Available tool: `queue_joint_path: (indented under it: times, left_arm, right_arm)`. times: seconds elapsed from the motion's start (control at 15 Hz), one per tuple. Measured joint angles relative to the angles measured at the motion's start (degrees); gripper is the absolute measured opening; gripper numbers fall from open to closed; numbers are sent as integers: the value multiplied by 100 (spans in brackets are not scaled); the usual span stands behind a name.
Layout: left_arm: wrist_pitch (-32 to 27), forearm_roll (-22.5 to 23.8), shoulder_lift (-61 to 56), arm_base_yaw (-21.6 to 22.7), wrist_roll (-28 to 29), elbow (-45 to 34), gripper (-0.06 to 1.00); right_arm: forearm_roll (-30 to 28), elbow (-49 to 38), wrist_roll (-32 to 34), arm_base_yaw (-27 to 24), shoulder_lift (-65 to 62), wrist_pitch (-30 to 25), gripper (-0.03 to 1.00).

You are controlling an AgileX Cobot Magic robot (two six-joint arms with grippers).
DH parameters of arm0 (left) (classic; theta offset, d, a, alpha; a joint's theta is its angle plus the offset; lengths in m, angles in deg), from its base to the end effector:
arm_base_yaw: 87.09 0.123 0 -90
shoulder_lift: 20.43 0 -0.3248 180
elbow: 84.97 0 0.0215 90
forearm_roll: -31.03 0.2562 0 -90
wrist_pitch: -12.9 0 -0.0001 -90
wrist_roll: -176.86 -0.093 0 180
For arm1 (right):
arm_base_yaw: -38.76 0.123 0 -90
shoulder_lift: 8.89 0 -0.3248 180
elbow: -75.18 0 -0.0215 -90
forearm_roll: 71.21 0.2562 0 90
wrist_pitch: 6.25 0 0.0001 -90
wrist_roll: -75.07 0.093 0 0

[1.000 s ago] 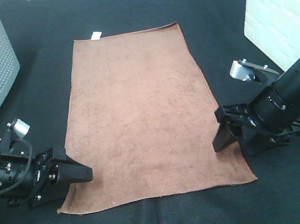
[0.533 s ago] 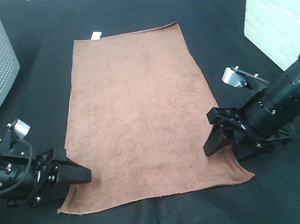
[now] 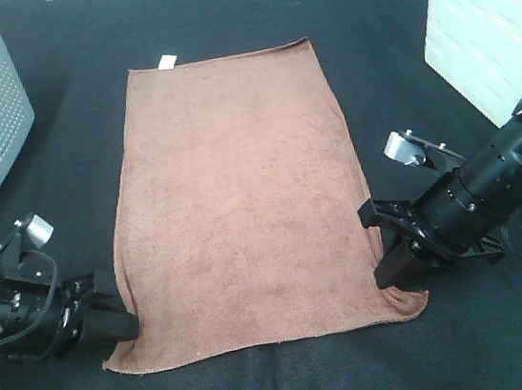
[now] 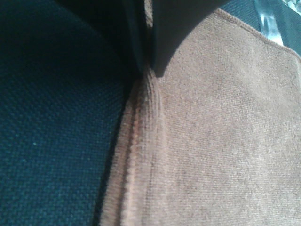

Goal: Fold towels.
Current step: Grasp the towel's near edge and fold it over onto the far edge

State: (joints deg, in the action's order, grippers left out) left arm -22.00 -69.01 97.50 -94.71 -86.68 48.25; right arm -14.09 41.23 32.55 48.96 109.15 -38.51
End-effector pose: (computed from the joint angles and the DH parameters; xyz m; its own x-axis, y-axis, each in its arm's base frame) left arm 0.2602 -0.0877 0.0974 -0.9719 -0.1364 -0.1917 0.0106 0.7884 -0.6151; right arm 0.2928 0.0951 0.1115 -0.9967 -0.0203 -0.0781 -0.0543 0.8844 0.4635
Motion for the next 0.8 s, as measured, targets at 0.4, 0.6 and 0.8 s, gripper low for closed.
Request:
queue_joint_path:
  times: [0.4, 0.6, 0.8]
  left_arm:
    - [-201, 550, -441, 453, 464, -281, 0]
    - [-264, 745, -1112, 596, 498, -837, 0]
    - [-327, 854, -1490, 596, 504, -1306, 0]
  right_arm:
    - [-653, -17, 762, 0, -773, -201, 0]
    - [-733, -510, 934, 0, -1117, -309, 0]
    - [-556, -1197, 900, 0, -1501, -315, 0]
